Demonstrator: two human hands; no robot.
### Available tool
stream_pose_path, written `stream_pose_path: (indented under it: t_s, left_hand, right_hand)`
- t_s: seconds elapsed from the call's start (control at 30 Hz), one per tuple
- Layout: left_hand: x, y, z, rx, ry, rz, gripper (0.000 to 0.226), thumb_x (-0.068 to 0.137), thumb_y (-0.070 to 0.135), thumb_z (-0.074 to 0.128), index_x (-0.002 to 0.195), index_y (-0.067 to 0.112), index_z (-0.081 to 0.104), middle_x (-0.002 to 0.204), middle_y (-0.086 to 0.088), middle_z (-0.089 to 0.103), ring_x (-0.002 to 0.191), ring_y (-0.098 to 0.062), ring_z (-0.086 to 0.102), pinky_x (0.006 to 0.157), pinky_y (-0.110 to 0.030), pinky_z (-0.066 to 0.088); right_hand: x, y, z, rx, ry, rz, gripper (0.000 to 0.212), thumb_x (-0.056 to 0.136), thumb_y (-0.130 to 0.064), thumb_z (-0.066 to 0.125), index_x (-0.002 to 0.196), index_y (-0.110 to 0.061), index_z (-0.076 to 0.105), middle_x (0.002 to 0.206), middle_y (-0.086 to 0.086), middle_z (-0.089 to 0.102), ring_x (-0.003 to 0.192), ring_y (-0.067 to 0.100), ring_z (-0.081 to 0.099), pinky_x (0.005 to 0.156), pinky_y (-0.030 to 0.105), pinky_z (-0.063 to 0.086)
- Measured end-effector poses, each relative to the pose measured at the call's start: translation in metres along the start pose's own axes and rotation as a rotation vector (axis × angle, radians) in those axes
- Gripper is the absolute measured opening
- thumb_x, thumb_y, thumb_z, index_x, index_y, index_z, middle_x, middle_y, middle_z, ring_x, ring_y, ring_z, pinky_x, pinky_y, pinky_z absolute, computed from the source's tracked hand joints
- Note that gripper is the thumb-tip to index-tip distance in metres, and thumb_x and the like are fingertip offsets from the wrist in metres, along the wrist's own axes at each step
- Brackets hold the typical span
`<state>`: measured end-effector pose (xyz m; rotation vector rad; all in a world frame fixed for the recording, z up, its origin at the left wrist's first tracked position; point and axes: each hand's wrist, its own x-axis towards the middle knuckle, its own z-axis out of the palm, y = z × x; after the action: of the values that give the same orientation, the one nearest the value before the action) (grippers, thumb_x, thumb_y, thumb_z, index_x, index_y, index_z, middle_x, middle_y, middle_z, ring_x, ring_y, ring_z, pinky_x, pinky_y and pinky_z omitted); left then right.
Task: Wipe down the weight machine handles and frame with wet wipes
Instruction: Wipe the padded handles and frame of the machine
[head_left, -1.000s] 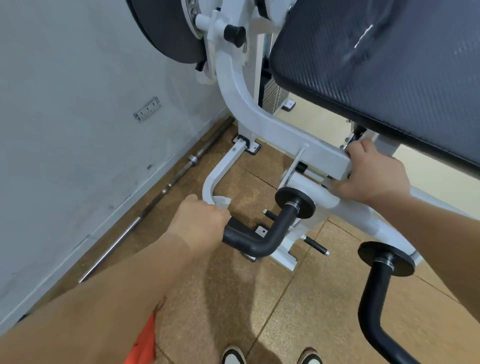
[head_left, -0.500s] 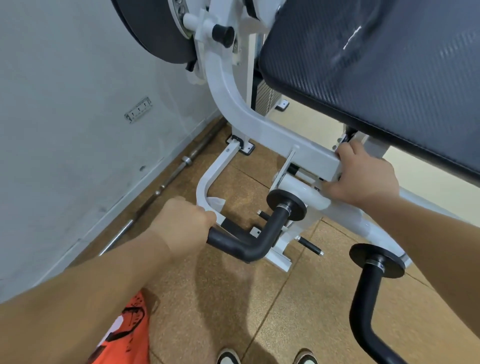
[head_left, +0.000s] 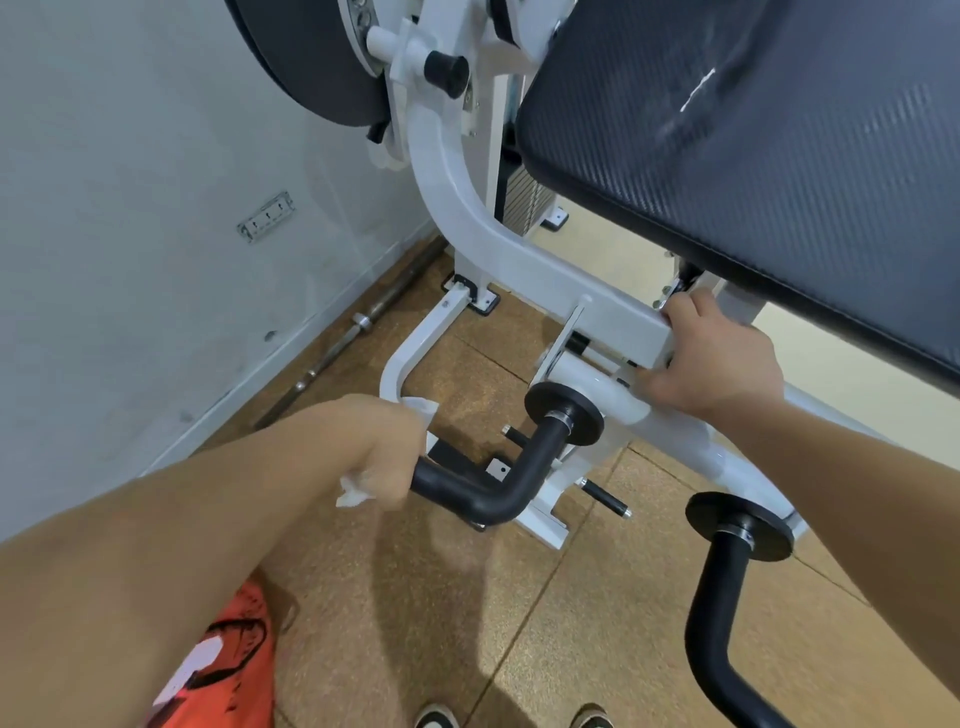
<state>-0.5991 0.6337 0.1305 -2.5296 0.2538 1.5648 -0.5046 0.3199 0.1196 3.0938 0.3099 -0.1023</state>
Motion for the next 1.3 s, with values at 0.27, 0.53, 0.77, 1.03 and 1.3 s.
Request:
stream_pose_path:
  t_s: [0.27,0.53,0.77,1.03,1.3]
  left_hand:
    - [-0.017,0.029,0.048,0.105,0.678,-0.203,0.020,0.088,0.021,0.065,0.101,0.033,0.055,0.094,0.009,0.063,0.094,-0.017,0.060,0.097,-0.036,0.037]
    - [-0.025,0.067,0.047,0.137,0.657,0.017,0.043,0.088,0.005,0.061,0.124,0.024,0.047,0.115,0.002,0.062,0.110,-0.021,0.056,0.115,-0.039,0.031]
    - [-0.053,0.045,0.016,-0.617,0.206,0.100,0.034,0.104,0.026,0.040,0.132,0.035,0.056,0.129,0.002,0.066,0.119,-0.025,0.064,0.108,-0.051,0.050]
    - [-0.009,0.154,-0.020,-0.880,0.937,-0.390,0.030,0.107,0.019,0.045,0.135,0.011,0.050,0.080,-0.001,0.064,0.072,-0.025,0.068,0.067,-0.042,0.058]
    - [0.011,0.148,-0.017,-1.038,0.397,-0.069,0.089,0.083,0.049,0.068,0.156,0.022,0.028,0.118,0.005,0.059,0.102,-0.016,0.062,0.084,-0.038,0.059]
  right_hand:
    - [-0.002,0.001,-0.004,-0.001,-0.027,-0.003,0.070,0.076,-0.060,0.078,0.124,-0.019,0.048,0.121,0.004,0.053,0.082,0.023,0.045,0.069,0.035,0.045]
    - [0.005,0.007,-0.016,0.027,-0.123,-0.094,0.073,0.080,-0.062,0.076,0.129,-0.018,0.045,0.124,0.005,0.050,0.098,0.030,0.058,0.072,0.038,0.045]
    - [0.015,0.023,-0.018,0.035,-0.164,-0.261,0.072,0.083,-0.064,0.072,0.130,-0.016,0.046,0.123,0.007,0.050,0.106,0.029,0.055,0.073,0.037,0.037]
    - [0.019,0.024,-0.021,0.049,-0.219,-0.250,0.079,0.080,-0.062,0.072,0.139,-0.017,0.045,0.130,0.009,0.049,0.117,0.034,0.053,0.099,0.051,0.047]
    - [0.023,0.024,-0.022,0.060,-0.270,-0.221,0.090,0.079,-0.060,0.069,0.152,-0.016,0.037,0.143,0.010,0.047,0.127,0.035,0.051,0.108,0.054,0.045]
